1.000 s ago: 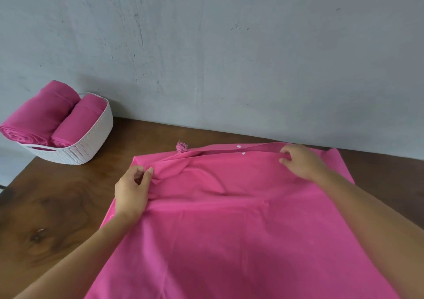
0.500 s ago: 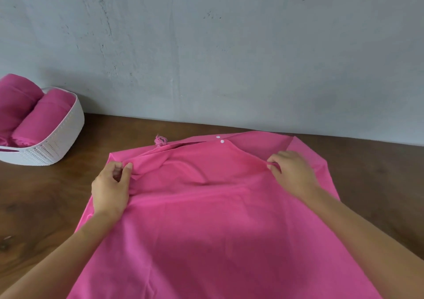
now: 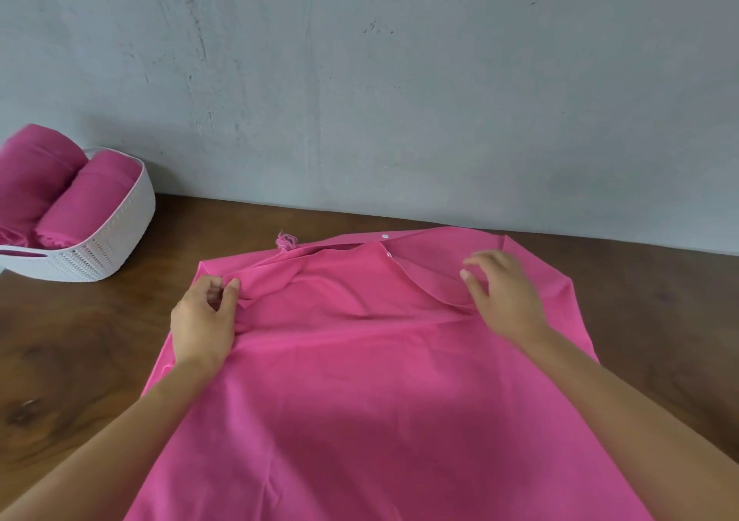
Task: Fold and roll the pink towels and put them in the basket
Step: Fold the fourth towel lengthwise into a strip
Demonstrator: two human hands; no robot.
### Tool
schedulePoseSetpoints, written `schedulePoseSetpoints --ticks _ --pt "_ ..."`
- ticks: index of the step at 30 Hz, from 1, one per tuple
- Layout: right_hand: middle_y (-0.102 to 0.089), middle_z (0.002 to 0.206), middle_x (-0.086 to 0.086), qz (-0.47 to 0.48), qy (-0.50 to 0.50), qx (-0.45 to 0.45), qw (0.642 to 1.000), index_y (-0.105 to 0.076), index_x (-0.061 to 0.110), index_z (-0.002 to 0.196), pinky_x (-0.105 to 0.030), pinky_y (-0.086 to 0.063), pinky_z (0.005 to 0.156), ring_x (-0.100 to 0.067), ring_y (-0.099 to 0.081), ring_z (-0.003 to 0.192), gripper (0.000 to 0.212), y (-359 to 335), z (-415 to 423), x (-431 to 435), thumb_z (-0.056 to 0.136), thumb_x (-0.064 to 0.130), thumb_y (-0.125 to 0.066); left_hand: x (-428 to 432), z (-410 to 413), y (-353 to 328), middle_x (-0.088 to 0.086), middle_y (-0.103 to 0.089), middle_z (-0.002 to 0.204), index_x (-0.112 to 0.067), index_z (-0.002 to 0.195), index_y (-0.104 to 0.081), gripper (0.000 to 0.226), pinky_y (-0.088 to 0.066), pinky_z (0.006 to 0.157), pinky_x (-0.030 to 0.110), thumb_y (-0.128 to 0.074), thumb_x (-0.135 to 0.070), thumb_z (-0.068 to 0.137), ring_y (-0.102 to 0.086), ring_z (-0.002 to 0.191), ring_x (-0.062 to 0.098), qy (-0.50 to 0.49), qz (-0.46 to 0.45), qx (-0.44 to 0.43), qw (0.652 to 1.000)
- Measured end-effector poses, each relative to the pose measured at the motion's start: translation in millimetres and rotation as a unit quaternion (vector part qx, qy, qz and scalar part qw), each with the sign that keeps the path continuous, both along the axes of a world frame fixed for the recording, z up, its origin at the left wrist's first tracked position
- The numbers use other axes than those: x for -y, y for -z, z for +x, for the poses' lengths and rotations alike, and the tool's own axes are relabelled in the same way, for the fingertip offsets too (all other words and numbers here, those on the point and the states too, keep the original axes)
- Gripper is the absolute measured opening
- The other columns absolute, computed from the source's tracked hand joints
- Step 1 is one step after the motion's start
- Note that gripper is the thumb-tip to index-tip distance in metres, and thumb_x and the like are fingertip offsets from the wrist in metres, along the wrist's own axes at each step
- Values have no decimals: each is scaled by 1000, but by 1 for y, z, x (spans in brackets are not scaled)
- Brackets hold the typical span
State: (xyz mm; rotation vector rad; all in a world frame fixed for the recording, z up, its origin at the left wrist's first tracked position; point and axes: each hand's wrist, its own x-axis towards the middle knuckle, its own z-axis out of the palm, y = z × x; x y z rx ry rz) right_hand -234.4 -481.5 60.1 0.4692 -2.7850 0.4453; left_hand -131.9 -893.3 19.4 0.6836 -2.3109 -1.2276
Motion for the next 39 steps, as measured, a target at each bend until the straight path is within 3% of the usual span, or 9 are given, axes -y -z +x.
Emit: schedulePoseSetpoints --ticks 5,9,15,19,24,26,31,35,39 --pt "-37 156 -20 80 180 203 959 -47 22 147 -50 -23 120 -37 -27 147 55 22 -54 -11 101 52 -43 -1 0 -1 -7 -65 77 -17 83 -62 19 -41 75 31 -62 -26 100 -61 78 16 -4 2 1 1000" --pt "-34 157 -21 99 227 290 924 -40 18 152 -54 -27 118 -41 -27 146 70 32 -72 -15 99 64 -33 0 -2 1 -6 -67 78 -19 83 -61 19 -45 75 32 -62 -27 100 -64 79 17 -4 2 -2 1000" --pt "-34 154 -24 125 248 244 929 -47 -1 142 -50 -32 113 -41 -31 141 66 33 -67 -8 105 52 -35 0 -3 2 -6 -67 77 -18 83 -62 19 -47 74 34 -62 -27 100 -63 76 14 -9 -1 -5 1000" --pt "-55 129 -28 82 248 180 948 -64 -6 112 -48 -42 105 -42 -47 124 50 27 -65 -16 101 41 -51 0 -2 1 -5 -68 77 -19 82 -62 20 -45 74 33 -61 -28 100 -63 76 12 -4 -2 -4 1000" --pt "-59 83 -24 27 264 56 962 -68 -7 77 -36 -46 64 -40 -61 79 19 1 -54 -37 88 7 -65 5 -1 3 -4 -70 80 -21 83 -63 20 -45 74 35 -61 -31 100 -63 78 15 6 0 7 1000" --pt "-61 88 -25 1 272 41 962 -70 -6 80 -36 -44 64 -40 -61 79 12 -10 -47 -45 83 -2 -59 6 0 3 -3 -70 81 -20 85 -64 20 -46 74 36 -60 -32 100 -63 79 17 13 10 14 1000" --pt "-63 116 -21 -14 229 38 973 -74 2 108 -43 -50 88 -39 -63 103 26 -37 -27 -60 88 -3 -57 15 -2 -3 -2 -70 81 -19 78 -65 23 -48 77 39 -64 -31 98 -65 81 23 30 26 42 998" --pt "-64 112 -15 27 204 46 978 -76 7 104 -44 -54 84 -35 -64 97 26 -45 -14 -80 91 1 -54 32 -4 -10 -2 -73 73 -17 73 -65 27 -56 78 48 -68 -32 96 -71 75 26 49 45 67 996" --pt "-57 108 -11 74 175 47 981 -74 6 110 -44 -52 83 -31 -58 95 31 -42 4 -104 91 -2 -51 36 0 -26 2 -72 73 -14 76 -67 26 -51 77 43 -67 -30 97 -67 76 27 38 25 60 997"
